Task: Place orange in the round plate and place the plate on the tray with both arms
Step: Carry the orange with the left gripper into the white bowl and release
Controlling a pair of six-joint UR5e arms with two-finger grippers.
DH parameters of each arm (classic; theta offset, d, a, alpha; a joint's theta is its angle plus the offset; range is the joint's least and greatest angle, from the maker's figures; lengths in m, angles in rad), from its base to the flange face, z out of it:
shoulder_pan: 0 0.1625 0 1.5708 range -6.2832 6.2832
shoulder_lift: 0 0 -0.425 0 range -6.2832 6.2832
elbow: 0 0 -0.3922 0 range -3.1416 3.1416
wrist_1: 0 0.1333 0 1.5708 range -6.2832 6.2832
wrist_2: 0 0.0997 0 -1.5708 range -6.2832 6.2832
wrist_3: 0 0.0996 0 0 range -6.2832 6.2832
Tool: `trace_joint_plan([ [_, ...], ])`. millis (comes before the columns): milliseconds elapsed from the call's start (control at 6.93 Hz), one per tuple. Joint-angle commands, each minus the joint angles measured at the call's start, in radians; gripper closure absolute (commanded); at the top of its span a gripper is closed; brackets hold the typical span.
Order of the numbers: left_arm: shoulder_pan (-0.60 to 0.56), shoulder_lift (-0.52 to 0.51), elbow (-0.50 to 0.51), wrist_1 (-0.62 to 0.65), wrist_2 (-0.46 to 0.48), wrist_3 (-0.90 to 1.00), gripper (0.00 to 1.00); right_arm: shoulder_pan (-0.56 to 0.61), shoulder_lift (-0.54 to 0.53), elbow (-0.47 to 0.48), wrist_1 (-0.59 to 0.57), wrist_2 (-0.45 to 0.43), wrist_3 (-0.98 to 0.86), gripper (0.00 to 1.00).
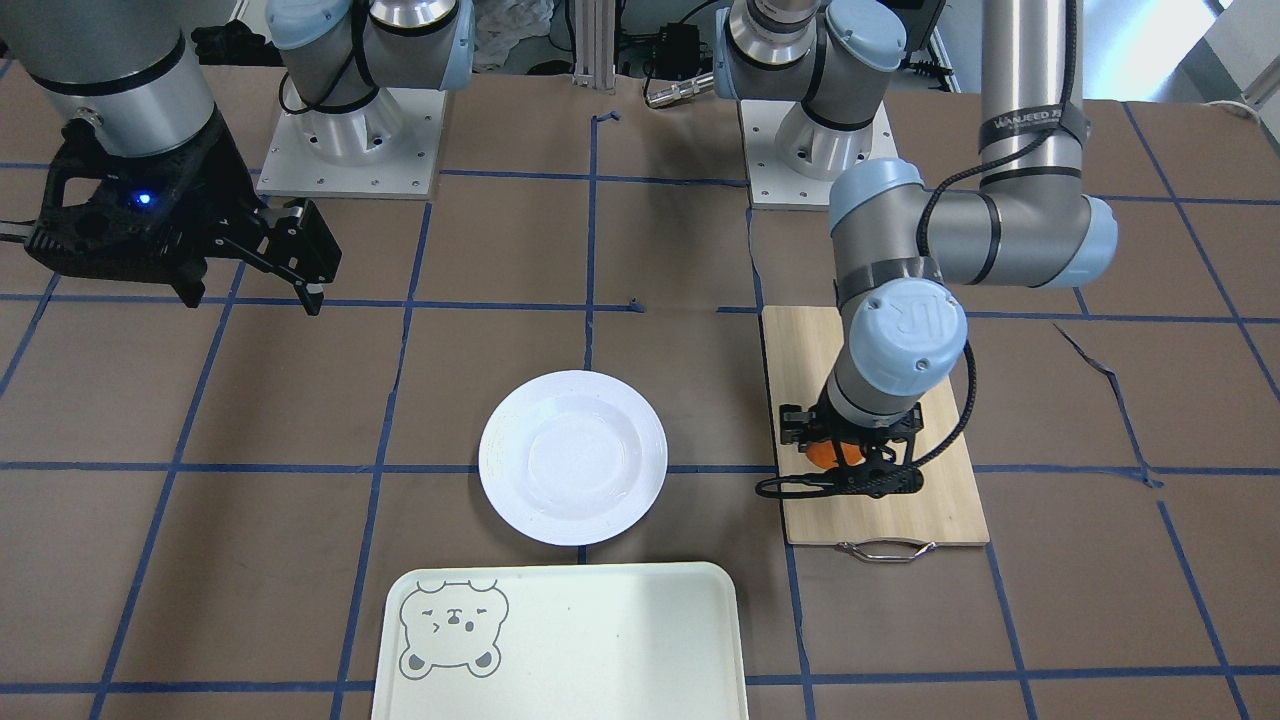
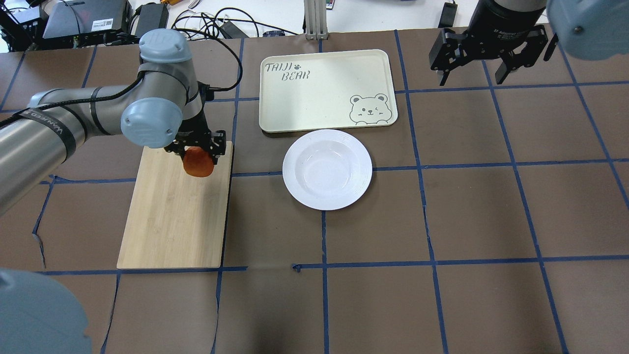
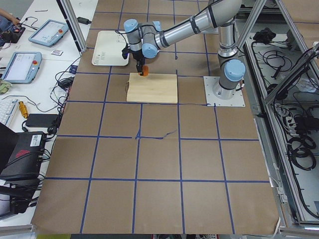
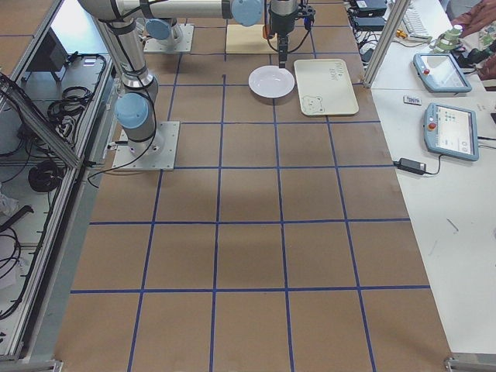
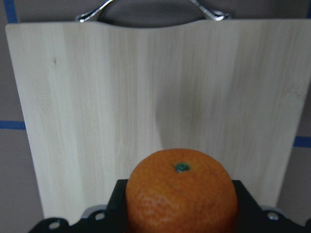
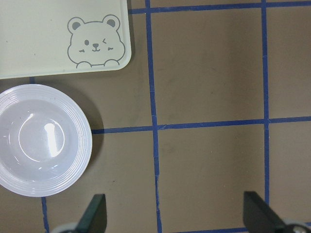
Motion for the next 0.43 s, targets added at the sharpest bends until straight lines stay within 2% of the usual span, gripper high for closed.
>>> trace_joint_plan([
  [0,-0.184,-0.020,0.052,0.033,-0.102,-0.339,0.98,0.000,-0.003,-0.003,0.000,-0.001,-0.002,0.00],
  [144,-0.244,-0.046,0.034,0.089,-0.182,-0.449,0.98,-0.003,-0.003,-0.021,-0.001,-0.010,0.001,0.00],
  [288,-0.251,-0.061,0.026,0.164,-0.264,-0.464,0.98,0.000,-0.009,-0.059,0.012,-0.013,0.002,0.00],
])
